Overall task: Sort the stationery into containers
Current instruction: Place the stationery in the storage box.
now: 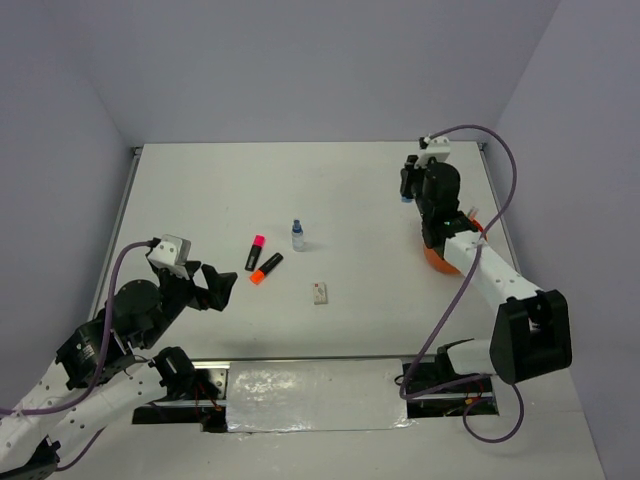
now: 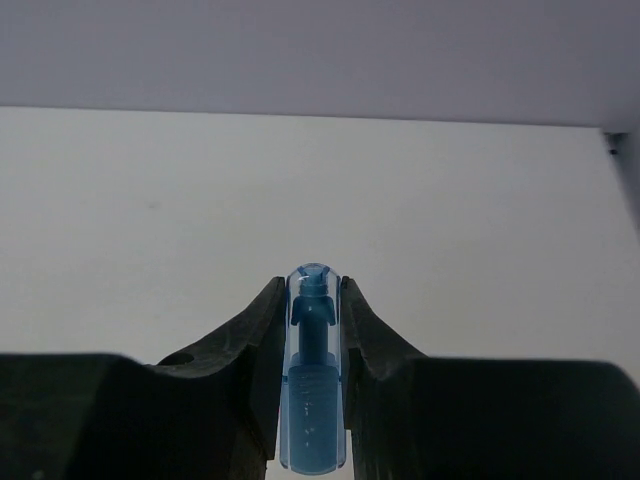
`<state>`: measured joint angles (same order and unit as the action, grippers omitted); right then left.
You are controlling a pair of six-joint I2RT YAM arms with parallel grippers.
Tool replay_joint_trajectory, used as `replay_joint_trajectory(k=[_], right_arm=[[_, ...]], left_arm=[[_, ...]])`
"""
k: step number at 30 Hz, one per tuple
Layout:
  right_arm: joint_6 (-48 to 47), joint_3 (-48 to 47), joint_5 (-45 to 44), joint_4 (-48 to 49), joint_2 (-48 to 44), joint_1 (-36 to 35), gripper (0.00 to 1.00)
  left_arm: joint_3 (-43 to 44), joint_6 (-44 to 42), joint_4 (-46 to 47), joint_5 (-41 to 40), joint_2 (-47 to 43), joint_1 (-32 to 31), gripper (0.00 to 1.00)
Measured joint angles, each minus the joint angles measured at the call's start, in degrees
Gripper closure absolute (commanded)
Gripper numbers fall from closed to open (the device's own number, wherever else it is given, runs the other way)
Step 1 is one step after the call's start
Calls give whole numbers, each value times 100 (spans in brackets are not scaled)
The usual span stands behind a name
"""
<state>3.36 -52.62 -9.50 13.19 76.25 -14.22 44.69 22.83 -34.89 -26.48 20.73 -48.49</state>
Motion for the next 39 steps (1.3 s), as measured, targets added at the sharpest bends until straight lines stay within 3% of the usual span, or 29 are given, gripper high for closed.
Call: replay_joint_trajectory(k=[6,13,39], right_arm=[[-960,973,144,1027,-330,984,100],[-1091,1259,549,1644,-367,1794,100],[-988,1565,249,1974,264,2087,99]], left_arm=[[-7,-11,11,70,-184,0,1],[-7,-20,22,205,-195,0,1],[-9,-31,28,334,-208,0,1]])
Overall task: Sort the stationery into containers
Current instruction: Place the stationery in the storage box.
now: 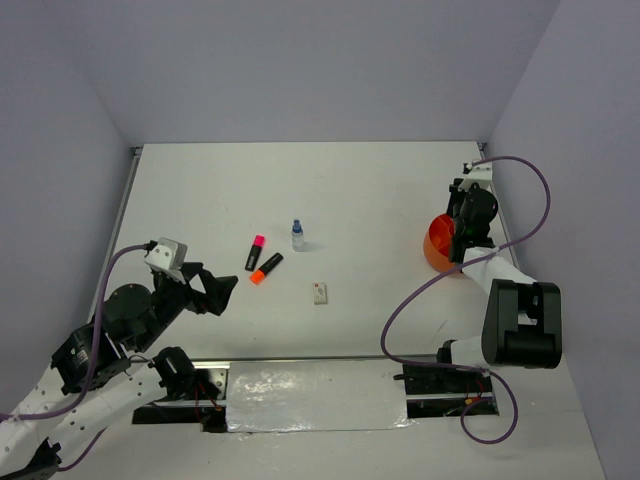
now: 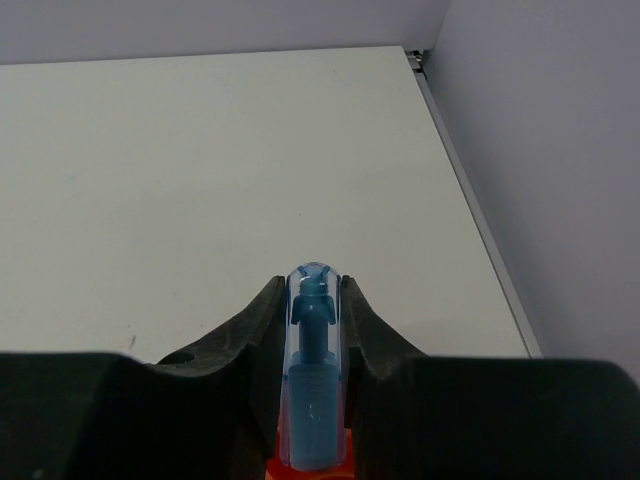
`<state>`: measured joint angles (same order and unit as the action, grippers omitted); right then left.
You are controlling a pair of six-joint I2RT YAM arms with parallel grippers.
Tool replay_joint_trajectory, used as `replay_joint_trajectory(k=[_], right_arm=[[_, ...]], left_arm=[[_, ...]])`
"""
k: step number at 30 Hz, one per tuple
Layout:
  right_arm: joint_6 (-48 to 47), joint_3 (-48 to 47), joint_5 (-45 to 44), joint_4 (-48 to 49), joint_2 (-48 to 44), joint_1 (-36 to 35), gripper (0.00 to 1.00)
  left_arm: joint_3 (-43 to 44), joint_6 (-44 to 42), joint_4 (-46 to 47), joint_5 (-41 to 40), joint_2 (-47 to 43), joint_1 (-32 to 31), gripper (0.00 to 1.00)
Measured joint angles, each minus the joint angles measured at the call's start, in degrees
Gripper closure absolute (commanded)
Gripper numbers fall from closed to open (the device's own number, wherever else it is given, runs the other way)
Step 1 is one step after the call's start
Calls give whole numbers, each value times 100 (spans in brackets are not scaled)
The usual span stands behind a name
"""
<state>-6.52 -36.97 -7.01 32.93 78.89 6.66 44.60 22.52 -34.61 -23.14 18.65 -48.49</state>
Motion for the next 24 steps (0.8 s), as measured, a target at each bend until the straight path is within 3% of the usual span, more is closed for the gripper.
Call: replay_joint_trajectory(k=[18,19,20,24], right_arm=[[4,101,-291,4,-94,0,83],[4,101,-302,4,-98,0,79],[4,105,-317,9,-109,0,68],[20,216,-393,55,-201,0,62]], left_arm=[[0,0,31,-4,-262,-31,1],[0,0,31,-11,-269,-39,1],[0,0,31,-13,-278,-46,1],[0,0,31,-24,-284,-52,1]])
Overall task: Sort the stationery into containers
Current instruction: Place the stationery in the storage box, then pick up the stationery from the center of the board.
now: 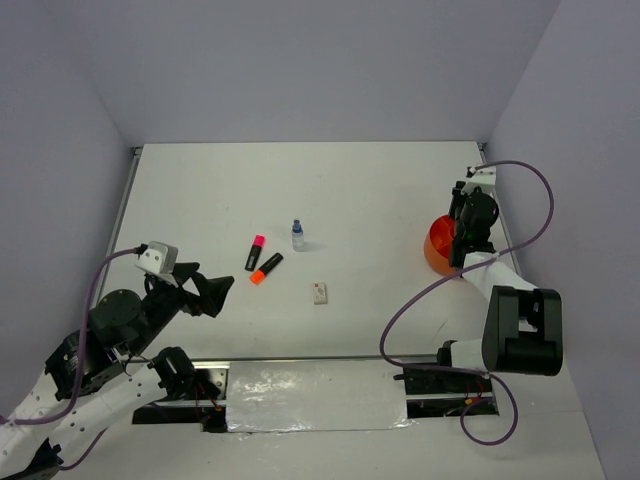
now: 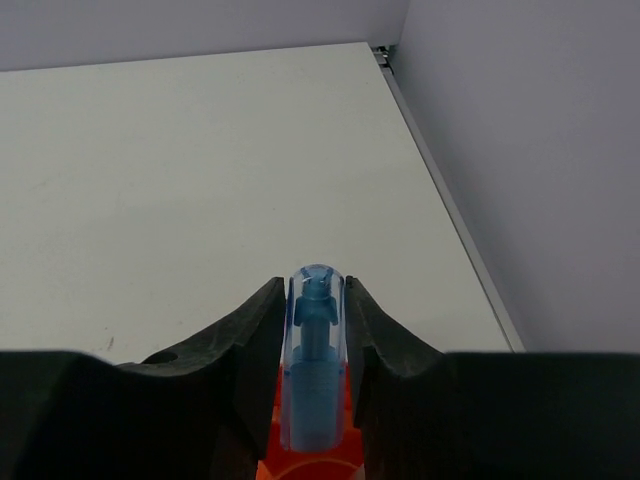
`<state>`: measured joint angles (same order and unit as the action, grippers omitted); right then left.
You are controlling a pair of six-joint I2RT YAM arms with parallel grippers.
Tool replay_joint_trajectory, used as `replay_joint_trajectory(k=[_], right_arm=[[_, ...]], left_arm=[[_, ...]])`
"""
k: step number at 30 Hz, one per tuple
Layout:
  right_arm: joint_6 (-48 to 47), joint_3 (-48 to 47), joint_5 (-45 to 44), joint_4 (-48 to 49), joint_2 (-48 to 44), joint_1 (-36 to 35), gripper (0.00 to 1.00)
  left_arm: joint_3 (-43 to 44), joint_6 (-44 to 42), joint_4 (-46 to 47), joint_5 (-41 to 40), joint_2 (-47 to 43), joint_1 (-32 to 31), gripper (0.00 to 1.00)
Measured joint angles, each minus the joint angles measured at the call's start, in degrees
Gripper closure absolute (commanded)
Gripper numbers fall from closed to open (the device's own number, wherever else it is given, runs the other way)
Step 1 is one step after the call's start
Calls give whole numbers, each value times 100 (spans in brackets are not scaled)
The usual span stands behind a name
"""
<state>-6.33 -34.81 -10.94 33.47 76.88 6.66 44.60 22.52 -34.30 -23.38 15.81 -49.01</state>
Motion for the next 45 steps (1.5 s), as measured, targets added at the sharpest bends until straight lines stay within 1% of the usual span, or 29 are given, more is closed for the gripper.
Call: replay_joint_trajectory(k=[2,6,11,12,14,17,18,19,21,24,27,31,35,37,39,41,43,45], right_arm=[[7,55,-42,-2,-39,0,58],[13,160,-103,17,-83,0,55],[50,184,-81,22,-127,0,46],[55,181,-37,0,-160,0,43],[94,162,74,-81,-256,0,35],[240,-157,216,-505,-417,-44,28],[291,-365,212,-713,-448,-81,21],[348,-636,188,-931,-474,-146,1],[415,-1115,79,-1305,-538,-389,0],[496,-1814,-184,-1971,-706,-1012,0],[667,-2199,-330,-2583,-1005,-1681,0],[1027,-2227,-149,-3244,-1519,-2621,0],[1305,-1825,109,-3161,-1554,-3827,0],[1432,-1746,245,-3152,-1189,-4258,0],[1539,-1880,260,-3132,-555,-4483,0],[1593,-2100,221,-3099,195,-4640,3],[1639,-2380,212,-3126,907,-4730,8],[1650,-2752,175,-3150,1545,-4798,12]], left_arm=[[0,0,0,-17,-7,-4,1],[0,2,0,-44,-35,-7,1],[0,4,0,-74,-39,-35,1],[0,4,0,-81,-39,-35,1],[0,4,-2,-83,-46,-37,1],[0,7,-2,-87,-44,-42,1],[0,9,-2,-92,-44,-42,1],[0,11,-2,-127,-37,-42,1],[0,35,-7,-225,9,-42,1],[0,90,-44,-446,173,-42,1],[2,221,-136,-732,431,-42,1],[2,404,-334,-1080,629,-2,1],[2,474,-378,-1196,573,83,1],[2,472,-369,-1189,568,90,1],[2,470,-369,-1167,590,90,1],[2,468,-361,-1139,638,92,1],[2,461,-350,-1084,734,94,1],[2,448,-339,-1032,844,94,1]])
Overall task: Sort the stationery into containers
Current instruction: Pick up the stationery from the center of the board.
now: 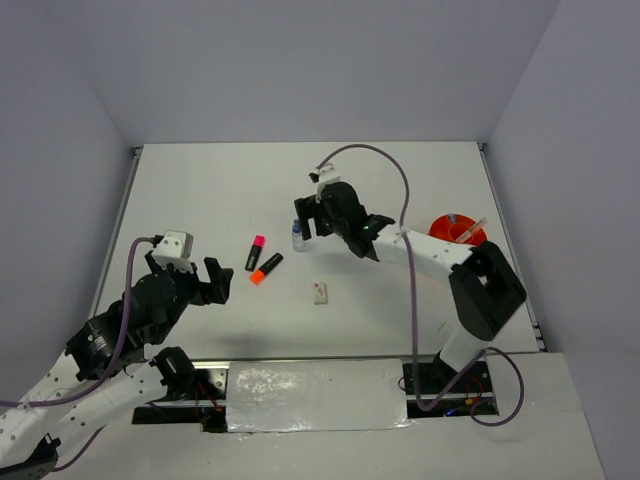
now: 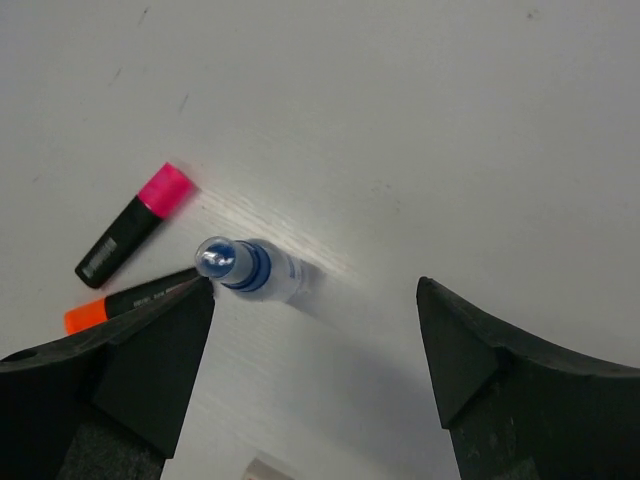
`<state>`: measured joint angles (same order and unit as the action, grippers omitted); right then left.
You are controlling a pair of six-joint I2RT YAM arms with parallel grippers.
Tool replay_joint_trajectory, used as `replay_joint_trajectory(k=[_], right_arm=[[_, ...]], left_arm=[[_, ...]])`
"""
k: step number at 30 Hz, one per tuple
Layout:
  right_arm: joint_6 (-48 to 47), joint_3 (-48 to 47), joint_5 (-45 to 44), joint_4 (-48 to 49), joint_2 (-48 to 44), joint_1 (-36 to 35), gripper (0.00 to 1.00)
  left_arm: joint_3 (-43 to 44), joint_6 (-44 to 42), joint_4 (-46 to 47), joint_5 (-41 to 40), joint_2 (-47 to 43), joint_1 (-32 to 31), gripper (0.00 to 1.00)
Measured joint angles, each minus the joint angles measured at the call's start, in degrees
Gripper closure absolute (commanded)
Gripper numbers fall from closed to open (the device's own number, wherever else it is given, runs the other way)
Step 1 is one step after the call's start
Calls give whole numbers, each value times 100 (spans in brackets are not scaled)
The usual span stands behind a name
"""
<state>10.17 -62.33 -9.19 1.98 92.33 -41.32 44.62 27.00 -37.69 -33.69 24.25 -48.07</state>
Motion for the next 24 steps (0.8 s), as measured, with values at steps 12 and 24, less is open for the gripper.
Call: replay_joint_trajectory(k=[12,24], right_arm=[[-11,-1045,120,57,1064,-267,24],[-70,-1191,59,50,1244,-531,40]], left_arm=[[0,-129,46,286,175,7,1],[0,-142,107,387,4,15,1]])
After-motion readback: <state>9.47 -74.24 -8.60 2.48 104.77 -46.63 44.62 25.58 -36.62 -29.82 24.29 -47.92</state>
